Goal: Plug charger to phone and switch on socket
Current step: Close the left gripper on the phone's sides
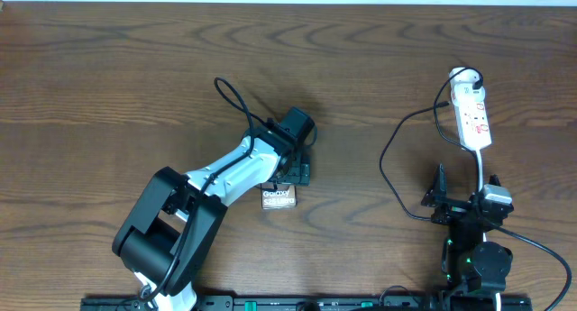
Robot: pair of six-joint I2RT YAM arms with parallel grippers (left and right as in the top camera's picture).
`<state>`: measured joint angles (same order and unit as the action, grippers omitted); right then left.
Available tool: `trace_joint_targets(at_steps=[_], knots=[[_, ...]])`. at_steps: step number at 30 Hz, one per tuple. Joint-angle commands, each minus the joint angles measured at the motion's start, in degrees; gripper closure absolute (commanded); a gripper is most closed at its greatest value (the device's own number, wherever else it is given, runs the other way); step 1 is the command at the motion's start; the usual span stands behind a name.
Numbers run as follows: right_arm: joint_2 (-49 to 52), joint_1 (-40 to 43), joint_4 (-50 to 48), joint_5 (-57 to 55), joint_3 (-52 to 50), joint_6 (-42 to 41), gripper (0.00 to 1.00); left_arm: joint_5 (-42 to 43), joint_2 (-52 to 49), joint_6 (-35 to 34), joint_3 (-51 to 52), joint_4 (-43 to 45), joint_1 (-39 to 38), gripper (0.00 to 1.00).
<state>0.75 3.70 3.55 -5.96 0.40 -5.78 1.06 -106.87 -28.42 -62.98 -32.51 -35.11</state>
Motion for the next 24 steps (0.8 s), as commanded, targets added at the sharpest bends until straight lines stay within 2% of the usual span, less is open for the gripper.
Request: trace_joint_targets(at_steps=[1,3,6,12,24], knots=[[0.1,0.4,0.1,0.2,-0.1,0.7,0.01,6.2,-4.7,0.3,0.9,1.3,0.2,0.02],[0.1,0.4,0.1,0.2,-0.1,0.7,0.01,6.7,-6.5,0.2,0.9,1.2,0.2,0.00],[0.1,0.4,0.1,0.2,-0.1,0.7,0.01,7.6,-7.1,0.2,0.9,1.0,0.6,0.05],[0.1,0.4,0.1,0.2,-0.1,0.7,0.01,7.5,-6.8,0.1,0.9,-0.9,0.8,0.09],[0.1,0.4,0.1,0.2,-0.1,0.7,0.01,8.0,-8.0,0.1,0.9,-3.1,0.8,0.07]])
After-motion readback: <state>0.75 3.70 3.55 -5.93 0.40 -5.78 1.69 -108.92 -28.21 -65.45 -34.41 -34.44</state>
